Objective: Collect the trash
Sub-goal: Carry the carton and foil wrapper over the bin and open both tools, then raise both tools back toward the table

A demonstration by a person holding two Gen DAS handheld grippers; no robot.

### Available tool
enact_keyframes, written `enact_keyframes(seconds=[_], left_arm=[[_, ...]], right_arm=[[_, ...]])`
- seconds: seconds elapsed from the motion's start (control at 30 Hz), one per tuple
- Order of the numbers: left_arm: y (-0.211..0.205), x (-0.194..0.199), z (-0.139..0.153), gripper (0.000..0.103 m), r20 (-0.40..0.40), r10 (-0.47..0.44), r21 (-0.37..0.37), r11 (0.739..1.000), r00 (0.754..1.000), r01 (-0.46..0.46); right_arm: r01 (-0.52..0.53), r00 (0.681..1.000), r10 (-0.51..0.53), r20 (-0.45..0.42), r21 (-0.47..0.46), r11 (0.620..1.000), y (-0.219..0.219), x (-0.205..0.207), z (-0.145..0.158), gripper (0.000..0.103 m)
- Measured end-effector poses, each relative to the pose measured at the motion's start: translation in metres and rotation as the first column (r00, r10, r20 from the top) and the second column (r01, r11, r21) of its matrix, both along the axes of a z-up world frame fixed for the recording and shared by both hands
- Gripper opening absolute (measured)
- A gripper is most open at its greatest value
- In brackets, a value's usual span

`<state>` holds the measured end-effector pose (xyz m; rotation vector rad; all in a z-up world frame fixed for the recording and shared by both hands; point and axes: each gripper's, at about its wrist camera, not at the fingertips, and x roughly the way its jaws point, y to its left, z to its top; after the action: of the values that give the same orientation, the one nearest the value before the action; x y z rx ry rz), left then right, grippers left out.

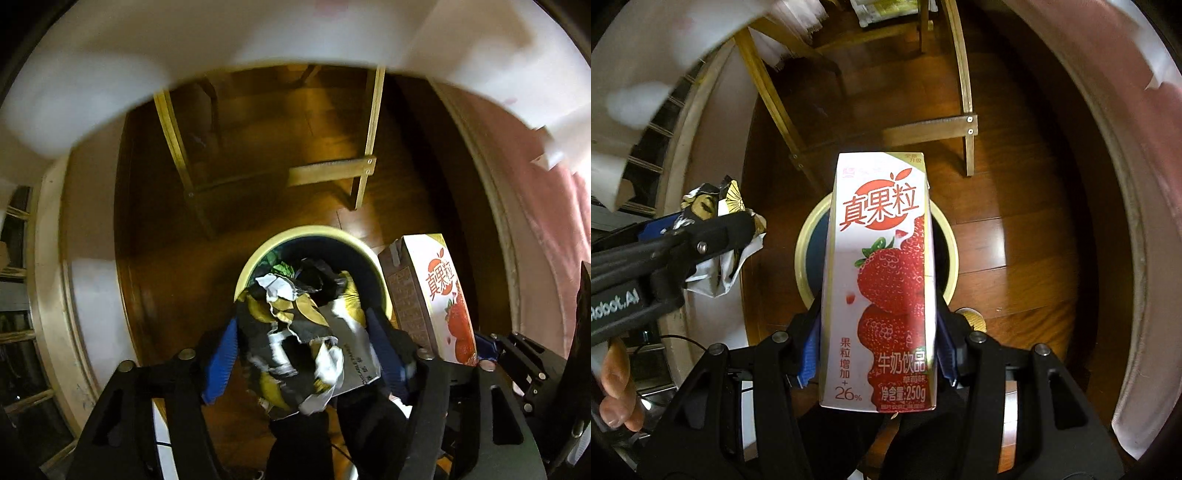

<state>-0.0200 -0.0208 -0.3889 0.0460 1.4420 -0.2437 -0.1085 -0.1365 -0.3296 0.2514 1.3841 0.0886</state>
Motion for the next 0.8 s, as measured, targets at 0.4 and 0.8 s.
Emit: enact_keyframes(seconds=[0.4,0.8], left_arm=[[0.029,-0.002,-0.021,0.089,0.047,0.051,0.054,0.997,0.998,-0.054],[0.05,-0.002,0.041,0.089,0.112,0.084,0.052,0.995,0.99,-0.091]], right_arm=[[-0.015,1.0,0.015,0.002,0.012,1.0,0.009,0.01,-0.03,0.049],[-0.011,0.999,0.011,0.052,0.005,1.0,0.023,0.022,-0.001,0.065]])
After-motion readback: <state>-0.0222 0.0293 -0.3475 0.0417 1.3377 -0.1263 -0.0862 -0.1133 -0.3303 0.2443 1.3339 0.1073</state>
